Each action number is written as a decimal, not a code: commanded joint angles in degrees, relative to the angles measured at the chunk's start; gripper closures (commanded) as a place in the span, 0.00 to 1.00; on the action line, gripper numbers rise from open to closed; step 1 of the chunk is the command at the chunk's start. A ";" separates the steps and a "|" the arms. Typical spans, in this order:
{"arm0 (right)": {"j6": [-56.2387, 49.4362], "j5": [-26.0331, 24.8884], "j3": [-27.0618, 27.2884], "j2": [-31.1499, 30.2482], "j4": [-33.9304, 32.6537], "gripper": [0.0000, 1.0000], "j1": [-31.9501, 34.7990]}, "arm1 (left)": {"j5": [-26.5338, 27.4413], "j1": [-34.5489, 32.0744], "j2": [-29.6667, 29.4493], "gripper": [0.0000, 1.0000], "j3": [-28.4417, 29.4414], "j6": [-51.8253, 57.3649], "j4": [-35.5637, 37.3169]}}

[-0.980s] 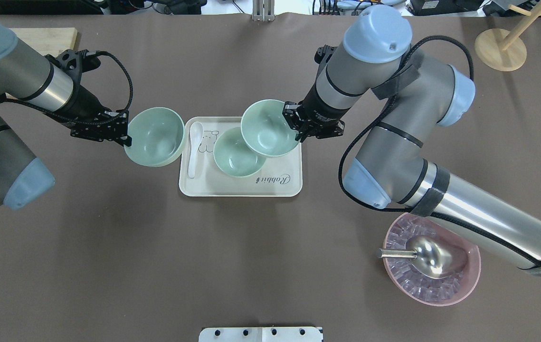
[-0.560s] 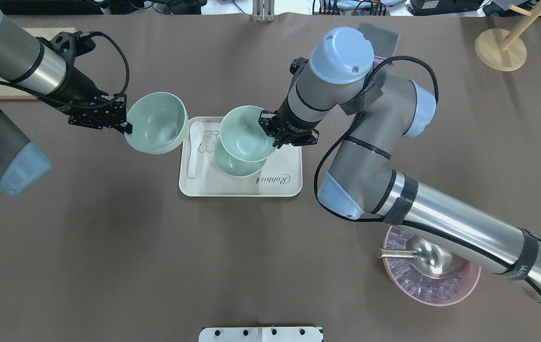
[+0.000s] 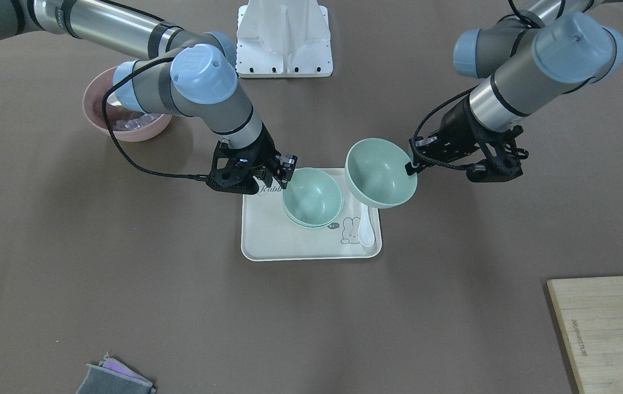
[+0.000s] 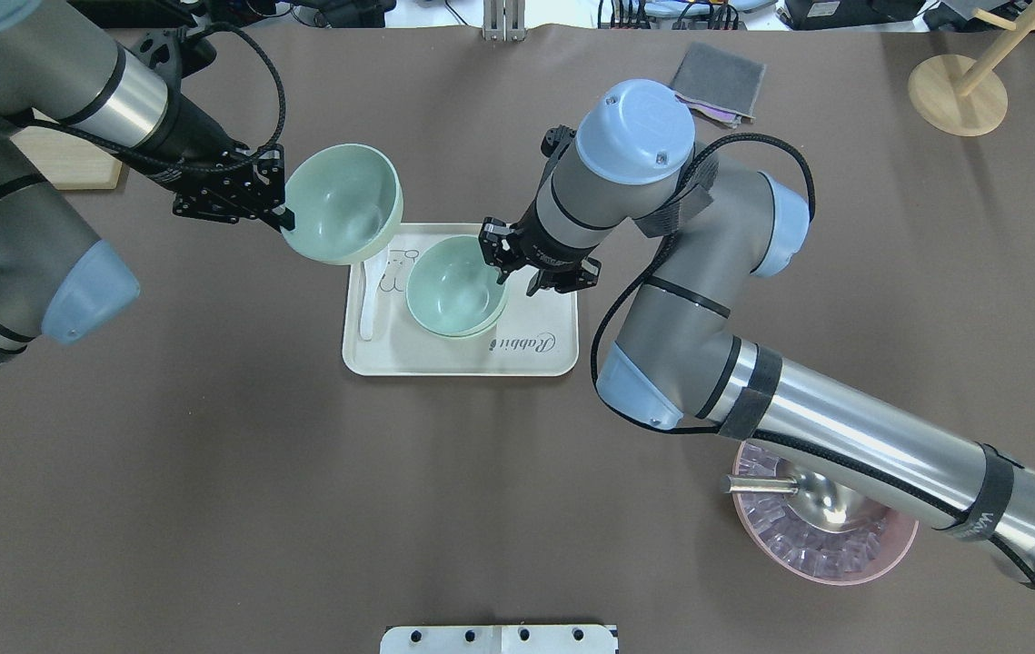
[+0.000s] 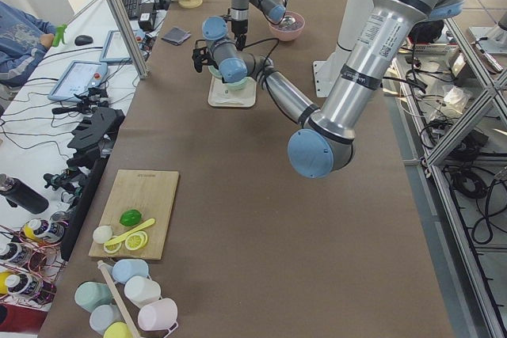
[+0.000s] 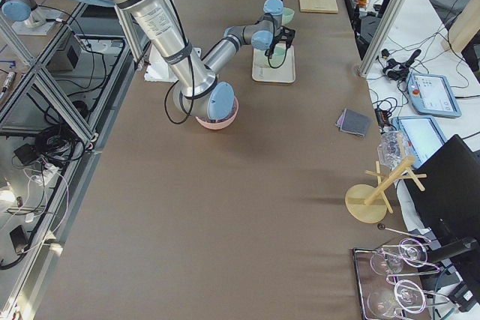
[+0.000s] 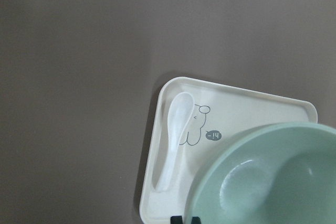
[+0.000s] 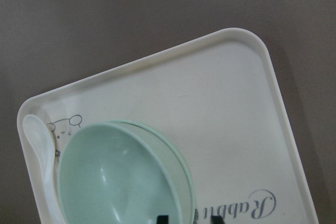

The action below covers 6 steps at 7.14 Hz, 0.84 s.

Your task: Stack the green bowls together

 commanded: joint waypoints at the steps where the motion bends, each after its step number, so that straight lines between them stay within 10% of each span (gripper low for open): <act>1: -1.84 11.24 0.83 -2.18 0.36 0.00 7.80 | 2.63 2.79 -3.63 1.00 1.67 -4.03 0.00; 5: -19.15 25.81 2.68 -12.56 -0.43 0.00 23.57 | 11.94 12.10 -8.20 1.00 7.83 -5.45 -0.88; 6: -19.44 26.68 2.59 -13.35 -0.52 0.00 24.72 | 12.93 12.47 -7.95 0.04 7.75 -4.75 -1.66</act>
